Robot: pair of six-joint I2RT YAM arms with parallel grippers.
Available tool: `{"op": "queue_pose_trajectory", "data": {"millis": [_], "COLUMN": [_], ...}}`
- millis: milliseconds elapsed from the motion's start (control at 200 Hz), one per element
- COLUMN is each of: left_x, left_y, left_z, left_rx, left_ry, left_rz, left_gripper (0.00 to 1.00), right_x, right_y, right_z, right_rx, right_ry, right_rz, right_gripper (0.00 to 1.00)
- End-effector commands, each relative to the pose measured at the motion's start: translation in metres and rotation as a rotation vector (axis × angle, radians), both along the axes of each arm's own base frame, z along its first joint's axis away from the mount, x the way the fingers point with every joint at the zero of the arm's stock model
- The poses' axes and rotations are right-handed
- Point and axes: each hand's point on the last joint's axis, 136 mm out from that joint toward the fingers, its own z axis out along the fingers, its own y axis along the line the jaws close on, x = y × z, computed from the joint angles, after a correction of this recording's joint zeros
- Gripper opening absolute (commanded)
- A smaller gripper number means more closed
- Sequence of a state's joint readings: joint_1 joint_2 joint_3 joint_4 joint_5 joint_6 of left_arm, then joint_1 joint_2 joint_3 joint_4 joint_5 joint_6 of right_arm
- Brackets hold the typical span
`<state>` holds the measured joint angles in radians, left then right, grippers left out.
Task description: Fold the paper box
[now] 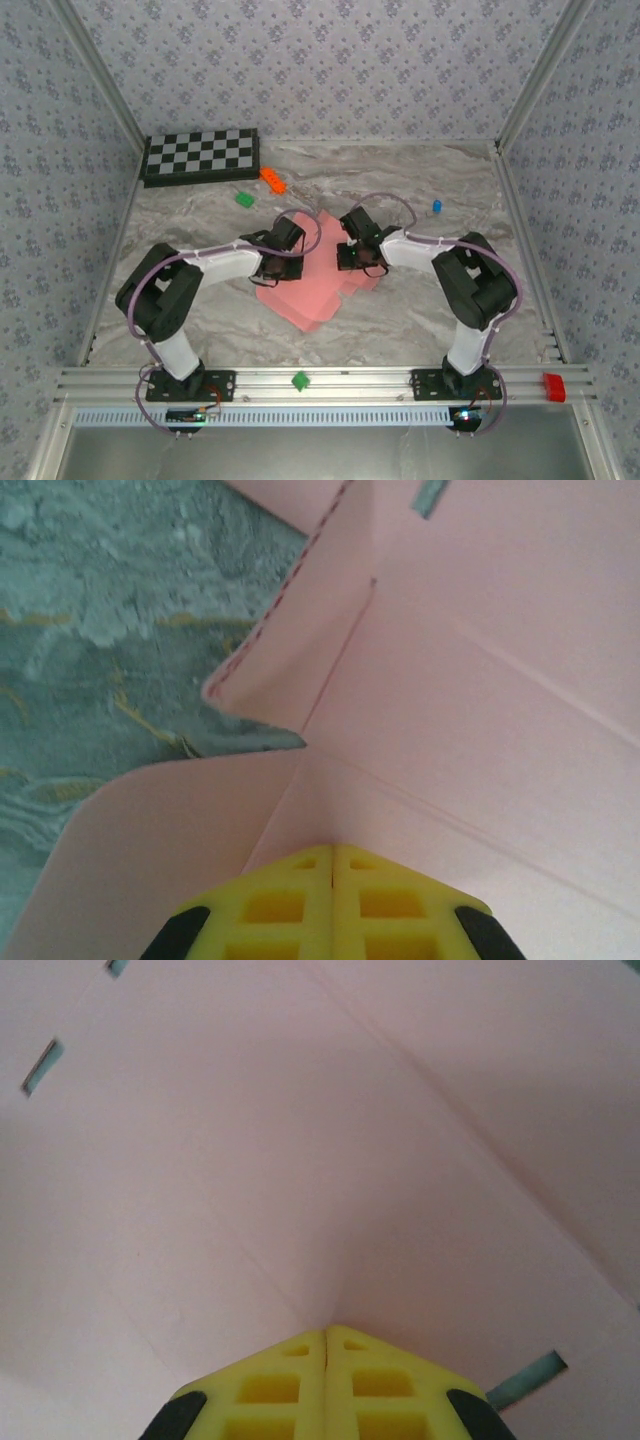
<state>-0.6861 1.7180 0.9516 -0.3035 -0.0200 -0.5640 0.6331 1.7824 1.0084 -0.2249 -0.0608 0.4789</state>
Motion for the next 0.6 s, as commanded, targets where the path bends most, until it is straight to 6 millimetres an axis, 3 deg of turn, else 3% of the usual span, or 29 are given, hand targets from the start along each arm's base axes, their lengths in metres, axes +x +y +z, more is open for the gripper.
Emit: {"op": "queue_pose_trajectory", "data": {"millis": [0,60,310,475,560,595], "left_x": [-0.003,0.0,0.012,0.013,0.013,0.013], "left_y": [0.008,0.002,-0.015,-0.033,-0.042,-0.046], "left_z": [-0.013,-0.005,0.04,0.051,0.048,0.047], "left_rx": [0.064,0.045,-0.049,-0.151,-0.192,-0.209], "left_ry": [0.047,0.039,-0.036,-0.039,-0.021,-0.013], "left_rz": [-0.039,-0.049,-0.059,-0.081,-0.088,-0.092], "left_gripper": [0.0,0.01,0.1,0.14,0.08,0.04], "right_x": [-0.017,-0.014,0.016,0.039,0.044,0.053], "right_y": [-0.009,-0.009,-0.025,-0.046,-0.058,-0.057], "right_z": [0.002,0.014,0.069,0.077,0.067,0.076], "right_rx": [-0.04,-0.037,-0.043,-0.057,-0.065,-0.05], "right_ry": [0.035,0.007,-0.096,-0.104,-0.069,-0.089], "right_rz": [-0.012,-0.008,-0.015,0.003,0.014,0.031], "right_gripper": [0.0,0.03,0.33,0.47,0.51,0.51]}}
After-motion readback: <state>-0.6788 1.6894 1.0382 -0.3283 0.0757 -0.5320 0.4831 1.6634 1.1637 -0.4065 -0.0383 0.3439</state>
